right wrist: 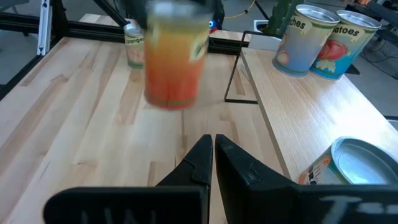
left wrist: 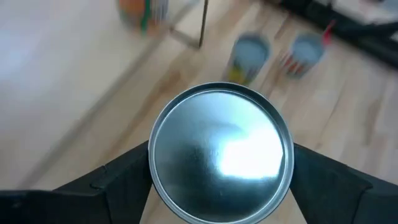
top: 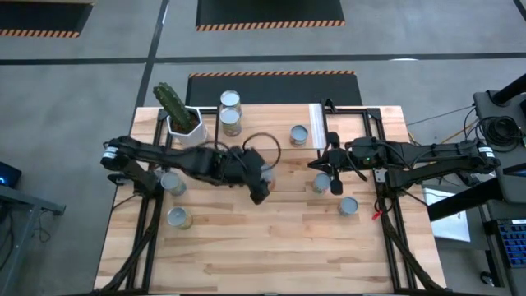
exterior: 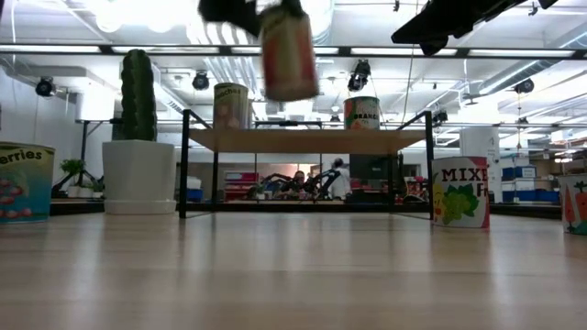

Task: Pick and place cans onto a shelf
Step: Put the canned pineapple on the shelf

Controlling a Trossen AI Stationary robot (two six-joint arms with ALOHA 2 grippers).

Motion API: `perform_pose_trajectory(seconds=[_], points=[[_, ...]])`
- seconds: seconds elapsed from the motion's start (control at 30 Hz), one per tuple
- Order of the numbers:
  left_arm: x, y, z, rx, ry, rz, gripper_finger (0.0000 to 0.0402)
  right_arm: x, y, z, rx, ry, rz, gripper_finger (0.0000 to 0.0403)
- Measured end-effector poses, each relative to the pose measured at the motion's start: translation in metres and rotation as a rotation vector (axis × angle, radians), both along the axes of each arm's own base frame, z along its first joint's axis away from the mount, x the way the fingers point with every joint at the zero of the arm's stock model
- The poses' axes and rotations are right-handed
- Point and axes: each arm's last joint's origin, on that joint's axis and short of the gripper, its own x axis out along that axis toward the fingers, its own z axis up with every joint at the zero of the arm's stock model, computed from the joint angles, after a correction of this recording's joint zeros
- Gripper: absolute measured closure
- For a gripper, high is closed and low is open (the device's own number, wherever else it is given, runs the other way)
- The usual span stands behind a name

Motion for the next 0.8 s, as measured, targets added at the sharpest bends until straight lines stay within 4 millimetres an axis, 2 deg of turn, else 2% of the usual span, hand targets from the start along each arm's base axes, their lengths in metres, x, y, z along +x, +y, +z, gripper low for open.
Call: perform_pose_trajectory(seconds=[0.13,0.27,0.6,0.8], points=[[0.0,0.014,0.03,0.053,-0.053,-0.031,0.0092,0.0,0.0,0.0,0.004,0.0,-0.001,0.0394],[-0.003,0.035,0.041,0.087,-0.028,-0.006,0.0092,0.0,0.0,0.0,0.005,0.003,-0.002,0.0394],[-0.006,0.088,0.035,0.093,0.052,0.093,0.0092,-0.001,0.0,-0.002,0.006,0.017,-0.002,0.0394],[-0.019,0.093,0.024,0.057,0.208,0.165,0.0092,-0.001,0.0,-0.002,0.007,0.025,-0.002,0.0394]])
